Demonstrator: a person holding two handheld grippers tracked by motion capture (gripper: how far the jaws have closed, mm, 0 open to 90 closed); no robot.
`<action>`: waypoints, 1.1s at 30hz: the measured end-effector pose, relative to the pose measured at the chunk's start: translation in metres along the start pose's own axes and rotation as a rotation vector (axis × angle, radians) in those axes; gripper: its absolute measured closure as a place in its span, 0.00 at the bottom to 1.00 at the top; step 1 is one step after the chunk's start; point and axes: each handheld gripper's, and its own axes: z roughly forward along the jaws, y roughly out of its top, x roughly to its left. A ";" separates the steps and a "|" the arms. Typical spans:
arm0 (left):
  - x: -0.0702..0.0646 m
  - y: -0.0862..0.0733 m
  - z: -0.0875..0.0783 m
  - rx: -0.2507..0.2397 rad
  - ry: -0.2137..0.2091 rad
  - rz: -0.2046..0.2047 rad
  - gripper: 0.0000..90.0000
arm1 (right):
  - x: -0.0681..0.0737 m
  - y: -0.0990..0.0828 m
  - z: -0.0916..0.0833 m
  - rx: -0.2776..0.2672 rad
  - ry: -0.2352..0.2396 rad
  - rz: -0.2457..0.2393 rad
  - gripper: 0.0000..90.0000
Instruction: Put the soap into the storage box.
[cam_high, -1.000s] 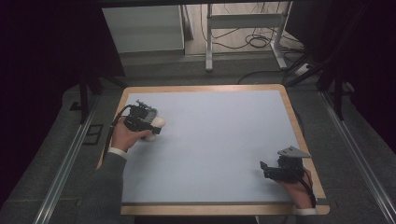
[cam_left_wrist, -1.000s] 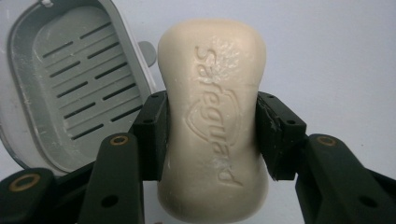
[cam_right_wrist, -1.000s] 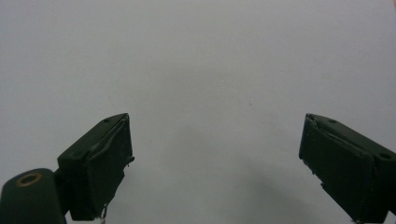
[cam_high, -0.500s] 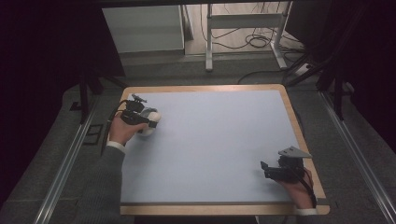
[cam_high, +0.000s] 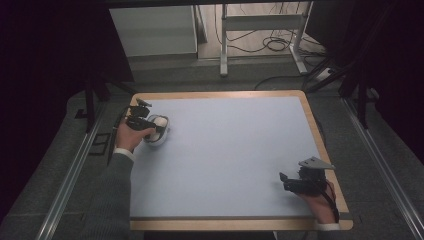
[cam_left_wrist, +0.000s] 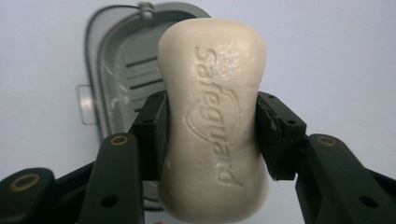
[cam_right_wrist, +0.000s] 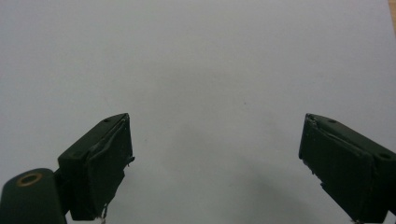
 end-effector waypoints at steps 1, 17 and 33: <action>0.000 0.000 0.001 -0.009 -0.004 -0.014 0.55 | 0.000 0.000 0.000 0.000 -0.002 0.001 0.11; -0.011 -0.001 0.002 -0.071 -0.015 -0.025 0.40 | -0.003 -0.002 0.000 0.004 -0.013 0.010 0.11; -0.029 -0.027 -0.014 -0.133 -0.088 0.082 0.33 | -0.002 -0.002 -0.001 0.008 -0.014 0.004 0.11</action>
